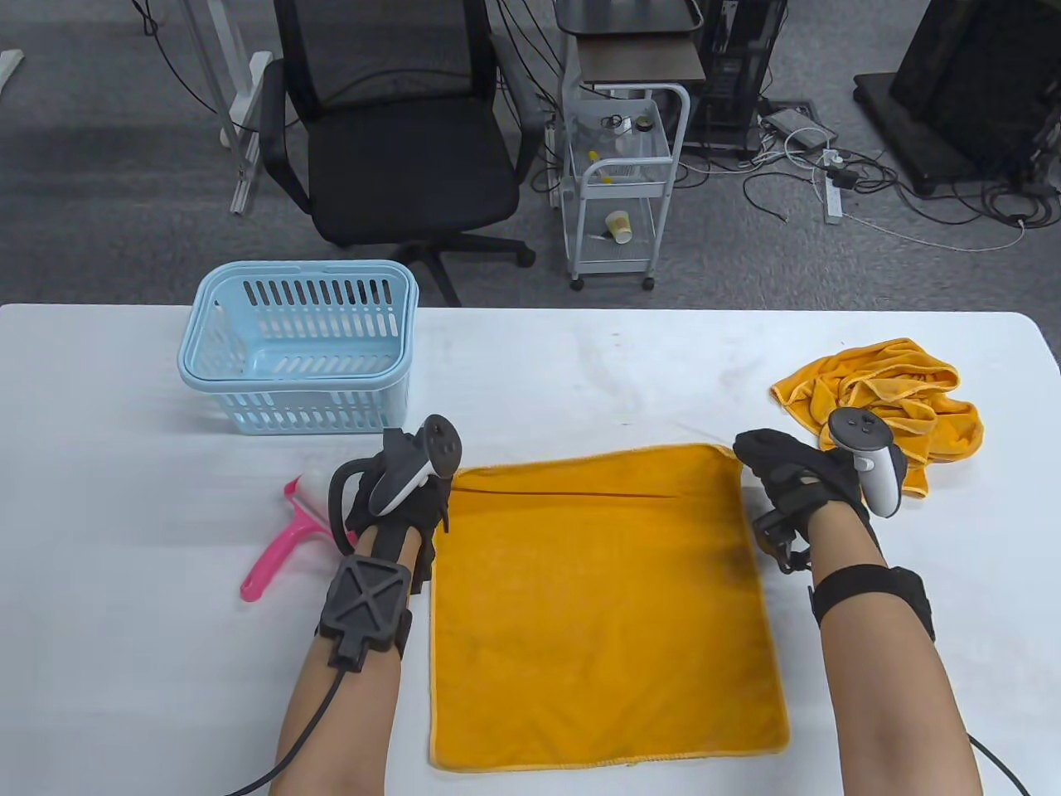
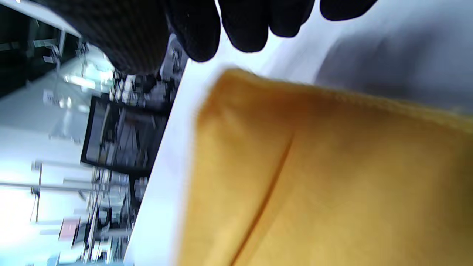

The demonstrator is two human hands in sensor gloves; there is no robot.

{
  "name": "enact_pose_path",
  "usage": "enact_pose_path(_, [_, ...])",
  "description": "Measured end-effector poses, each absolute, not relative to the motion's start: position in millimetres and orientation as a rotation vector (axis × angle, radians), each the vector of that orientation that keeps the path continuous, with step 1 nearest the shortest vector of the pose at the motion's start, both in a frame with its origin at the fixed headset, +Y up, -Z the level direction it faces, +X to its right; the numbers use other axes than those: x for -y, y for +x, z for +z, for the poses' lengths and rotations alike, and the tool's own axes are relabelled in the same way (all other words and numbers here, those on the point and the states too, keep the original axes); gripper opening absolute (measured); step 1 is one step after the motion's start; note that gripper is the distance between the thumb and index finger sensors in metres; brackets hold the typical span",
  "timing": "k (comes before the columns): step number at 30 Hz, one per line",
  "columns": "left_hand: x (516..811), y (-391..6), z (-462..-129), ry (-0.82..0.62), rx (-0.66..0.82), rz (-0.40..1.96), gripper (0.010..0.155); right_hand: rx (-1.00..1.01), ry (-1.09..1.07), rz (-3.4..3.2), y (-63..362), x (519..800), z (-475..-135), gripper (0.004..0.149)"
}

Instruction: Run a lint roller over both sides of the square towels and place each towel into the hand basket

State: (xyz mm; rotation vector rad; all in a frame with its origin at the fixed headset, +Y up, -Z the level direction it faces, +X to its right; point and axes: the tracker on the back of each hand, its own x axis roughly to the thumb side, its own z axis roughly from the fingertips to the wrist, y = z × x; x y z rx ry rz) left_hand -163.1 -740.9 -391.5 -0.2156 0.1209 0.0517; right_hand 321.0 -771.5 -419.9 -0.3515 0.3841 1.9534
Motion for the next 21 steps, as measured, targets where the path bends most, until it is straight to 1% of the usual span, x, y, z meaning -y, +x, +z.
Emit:
enact_pose_path(1, [741, -165, -390, -0.217, -0.115, 0.050, 0.059, -0.356, -0.343, 1.975, 320, 771, -420, 0.064])
enact_pose_path(2, [740, -166, -389, -0.219, -0.110, 0.043, 0.058, -0.368, -0.314, 1.988, 320, 770, -419, 0.066])
enact_pose_path(4, [737, -171, -385, -0.211, -0.101, 0.021, 0.058, -0.379, -0.278, 2.018, 319, 768, -417, 0.065])
enact_pose_path(7, [730, -191, -375, -0.211, -0.098, -0.003, 0.058, -0.430, -0.138, 2.154, 316, 763, -409, 0.068])
enact_pose_path(10, [726, -220, -360, -0.240, -0.125, -0.011, 0.060, -0.470, -0.007, 2.357, 311, 761, -394, 0.073])
enact_pose_path(12, [728, -240, -350, -0.287, -0.156, -0.024, 0.064, -0.520, 0.095, 2.519, 307, 761, -381, 0.077])
enact_pose_path(14, [732, -257, -341, -0.349, -0.181, -0.036, 0.073, -0.554, 0.172, 2.620, 305, 763, -371, 0.081])
enact_pose_path(17, [743, -283, -324, -0.457, -0.229, -0.043, 0.088, -0.658, 0.315, 2.772, 298, 768, -347, 0.089])
enact_pose_path(19, [749, -294, -317, -0.471, -0.260, -0.052, 0.092, -0.716, 0.386, 2.847, 293, 772, -333, 0.093])
enact_pose_path(21, [756, -301, -312, -0.483, -0.282, -0.067, 0.092, -0.774, 0.442, 2.924, 289, 776, -323, 0.097])
